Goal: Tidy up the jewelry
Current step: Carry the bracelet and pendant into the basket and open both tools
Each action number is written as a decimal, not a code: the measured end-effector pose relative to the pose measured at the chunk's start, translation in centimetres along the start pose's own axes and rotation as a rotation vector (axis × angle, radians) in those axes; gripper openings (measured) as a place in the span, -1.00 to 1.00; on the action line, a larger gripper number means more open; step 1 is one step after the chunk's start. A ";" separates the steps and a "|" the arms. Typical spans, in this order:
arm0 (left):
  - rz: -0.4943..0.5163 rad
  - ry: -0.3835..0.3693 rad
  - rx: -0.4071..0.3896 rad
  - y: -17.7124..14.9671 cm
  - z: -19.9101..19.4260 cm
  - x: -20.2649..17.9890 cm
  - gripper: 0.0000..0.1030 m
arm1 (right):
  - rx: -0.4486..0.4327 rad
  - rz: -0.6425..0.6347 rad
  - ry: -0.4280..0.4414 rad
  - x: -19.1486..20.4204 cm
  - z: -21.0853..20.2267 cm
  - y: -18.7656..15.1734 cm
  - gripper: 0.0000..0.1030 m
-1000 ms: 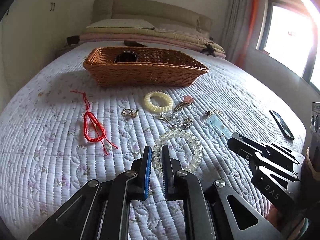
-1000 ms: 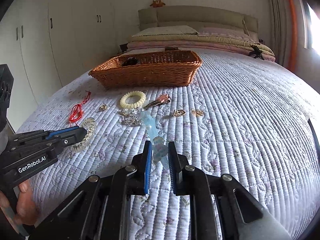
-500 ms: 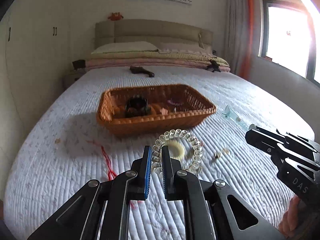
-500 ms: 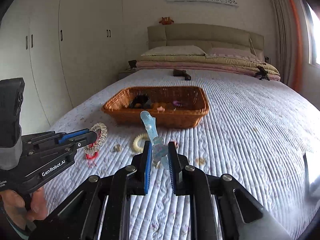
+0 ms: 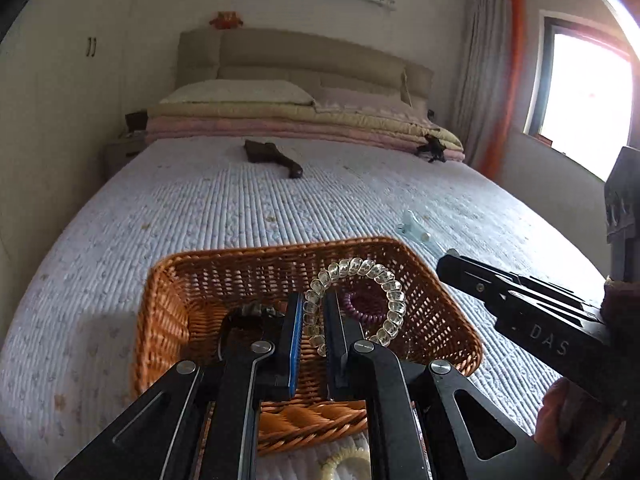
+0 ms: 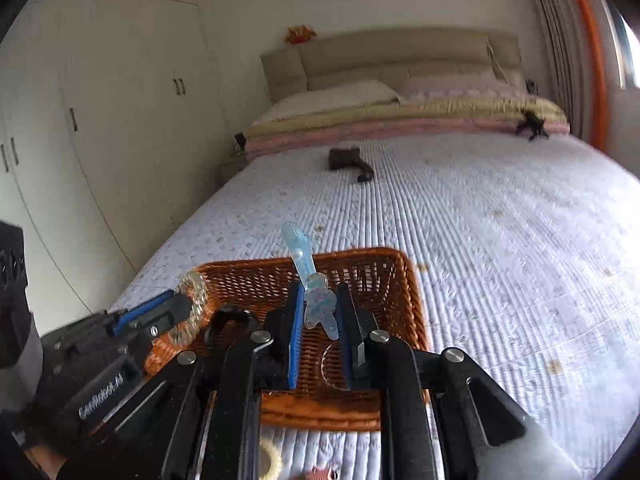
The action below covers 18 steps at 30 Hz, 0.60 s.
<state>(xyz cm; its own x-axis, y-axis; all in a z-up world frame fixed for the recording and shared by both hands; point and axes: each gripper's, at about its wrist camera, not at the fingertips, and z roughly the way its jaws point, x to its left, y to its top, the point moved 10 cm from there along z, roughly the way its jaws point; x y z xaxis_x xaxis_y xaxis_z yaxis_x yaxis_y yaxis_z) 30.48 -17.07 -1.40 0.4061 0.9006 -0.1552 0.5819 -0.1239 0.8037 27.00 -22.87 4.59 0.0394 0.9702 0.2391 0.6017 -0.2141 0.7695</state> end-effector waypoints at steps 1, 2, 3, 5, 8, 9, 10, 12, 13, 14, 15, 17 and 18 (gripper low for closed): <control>0.004 0.017 0.021 -0.7 1.0 0.2 -0.81 | 0.025 0.017 -0.008 -0.6 1.3 -0.2 -0.64; 0.017 0.038 0.043 -1.3 2.0 0.3 -0.81 | 0.040 0.023 0.001 -0.8 2.2 -0.3 -0.64; 0.037 0.057 0.064 -2.1 2.8 0.3 -0.81 | 0.056 0.024 0.007 -1.0 3.1 -0.5 -0.64; 0.058 0.049 0.086 -3.0 3.9 0.0 -0.81 | 0.067 0.027 0.013 -1.4 4.0 -0.8 -0.64; 0.071 0.031 0.107 -3.6 4.8 -0.5 -0.81 | 0.088 0.017 0.003 -1.6 5.2 -1.4 -0.64; 0.077 0.030 0.108 -3.7 4.9 -0.5 -0.81 | 0.098 0.017 0.004 -1.6 5.6 -1.8 -0.64; 0.082 0.034 0.115 -3.9 5.1 -0.6 -0.81 | 0.111 0.018 0.001 -1.6 6.1 -2.1 -0.64; 0.085 0.033 0.128 -4.0 5.6 -0.6 -0.81 | 0.126 0.019 -0.007 -1.7 6.7 -2.6 -0.64; 0.086 0.032 0.135 -4.2 5.8 -0.6 -0.81 | 0.131 0.014 -0.008 -1.6 6.8 -2.9 -0.63; 0.087 0.038 0.143 -4.4 6.1 -0.6 -0.81 | 0.135 0.007 -0.014 -1.5 7.0 -3.1 -0.63; 0.086 0.040 0.148 -4.5 6.2 -0.5 -0.81 | 0.140 0.001 -0.024 -1.6 7.1 -3.3 -0.63; 0.080 0.039 0.155 -4.7 6.4 -0.4 -0.81 | 0.144 0.004 -0.018 -1.5 7.3 -3.5 -0.63; 0.077 0.039 0.155 -4.7 6.5 -0.4 -0.81 | 0.143 0.007 -0.012 -1.5 7.3 -3.6 -0.63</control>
<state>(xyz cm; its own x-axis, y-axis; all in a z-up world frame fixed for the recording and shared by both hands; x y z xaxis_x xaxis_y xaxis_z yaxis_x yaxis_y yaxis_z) 32.21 -19.53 -8.85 0.4278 0.9010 -0.0723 0.6535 -0.2530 0.7134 30.62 -22.76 -2.82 0.0532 0.9701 0.2366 0.7092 -0.2035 0.6750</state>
